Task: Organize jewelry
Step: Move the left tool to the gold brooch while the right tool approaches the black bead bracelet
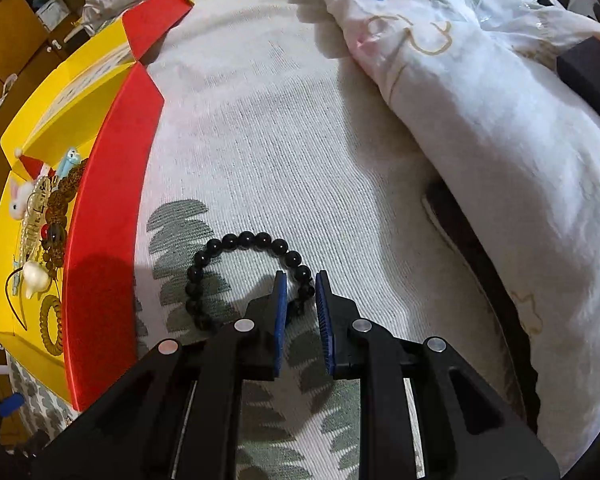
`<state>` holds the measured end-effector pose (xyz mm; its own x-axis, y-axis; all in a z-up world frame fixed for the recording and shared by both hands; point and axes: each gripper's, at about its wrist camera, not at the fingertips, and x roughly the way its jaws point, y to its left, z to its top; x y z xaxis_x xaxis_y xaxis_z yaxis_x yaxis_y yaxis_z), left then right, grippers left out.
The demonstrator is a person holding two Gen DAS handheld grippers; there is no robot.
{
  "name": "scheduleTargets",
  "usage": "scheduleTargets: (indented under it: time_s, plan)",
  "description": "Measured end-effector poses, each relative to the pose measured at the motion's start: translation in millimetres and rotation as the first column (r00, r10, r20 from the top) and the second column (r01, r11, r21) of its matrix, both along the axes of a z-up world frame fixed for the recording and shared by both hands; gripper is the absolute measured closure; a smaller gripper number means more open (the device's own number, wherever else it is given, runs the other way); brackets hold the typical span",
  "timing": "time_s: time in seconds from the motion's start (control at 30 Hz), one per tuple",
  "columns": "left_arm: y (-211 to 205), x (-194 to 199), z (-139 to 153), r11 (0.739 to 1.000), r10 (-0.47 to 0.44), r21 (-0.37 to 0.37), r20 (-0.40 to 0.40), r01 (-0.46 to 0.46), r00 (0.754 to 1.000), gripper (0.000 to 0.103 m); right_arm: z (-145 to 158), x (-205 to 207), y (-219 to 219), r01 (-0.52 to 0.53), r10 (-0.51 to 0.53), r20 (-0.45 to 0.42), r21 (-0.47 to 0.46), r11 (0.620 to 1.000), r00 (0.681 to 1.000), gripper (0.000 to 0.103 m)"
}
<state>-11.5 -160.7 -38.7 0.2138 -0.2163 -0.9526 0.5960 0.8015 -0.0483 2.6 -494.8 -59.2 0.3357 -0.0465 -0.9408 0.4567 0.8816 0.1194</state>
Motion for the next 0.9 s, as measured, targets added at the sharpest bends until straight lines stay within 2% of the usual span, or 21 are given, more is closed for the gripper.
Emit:
scheduleTargets:
  time_s: [0.27, 0.47, 0.7, 0.73, 0.8, 0.87, 0.9]
  plan:
    - [-12.5, -11.8, -13.9, 0.998, -0.033, 0.054, -0.011, 0.034, 0.999, 0.030, -3.4, 7.9, 3.8, -0.010, 0.009, -0.025, -0.034, 0.999, 1.000, 0.080]
    - [-17.7, -15.3, -24.9, 0.996, -0.035, 0.085, -0.013, 0.036, 0.999, 0.027, -6.5, 9.5, -0.6, 0.007, -0.008, -0.026, -0.046, 0.999, 1.000, 0.069]
    - [-22.4, -16.8, -32.6, 0.996, -0.039, 0.075, -0.028, 0.041, 0.999, 0.027, -7.6, 7.3, -0.8, 0.009, -0.009, -0.004, -0.027, 1.000, 1.000, 0.069]
    - [-23.0, -17.1, -33.6, 0.997, -0.043, 0.069, -0.038, 0.046, 0.998, 0.029, -8.2, 7.8, -1.3, 0.010, -0.010, 0.000, -0.021, 1.000, 1.000, 0.069]
    - [-24.1, -16.2, -37.4, 0.997, -0.044, 0.058, -0.064, 0.048, 0.997, 0.047, -8.6, 6.3, -2.9, 0.016, -0.016, 0.005, -0.002, 1.000, 1.000, 0.069]
    - [-25.8, -16.5, -42.9, 0.997, -0.049, 0.057, -0.087, 0.054, 0.995, 0.057, -8.4, 5.6, -4.3, 0.021, -0.021, 0.009, 0.012, 1.000, 1.000, 0.071]
    - [-26.0, -17.6, -45.7, 0.997, -0.049, 0.056, -0.093, 0.055, 0.994, 0.058, -8.5, 5.3, -5.1, 0.023, -0.023, 0.010, 0.019, 1.000, 1.000, 0.072]
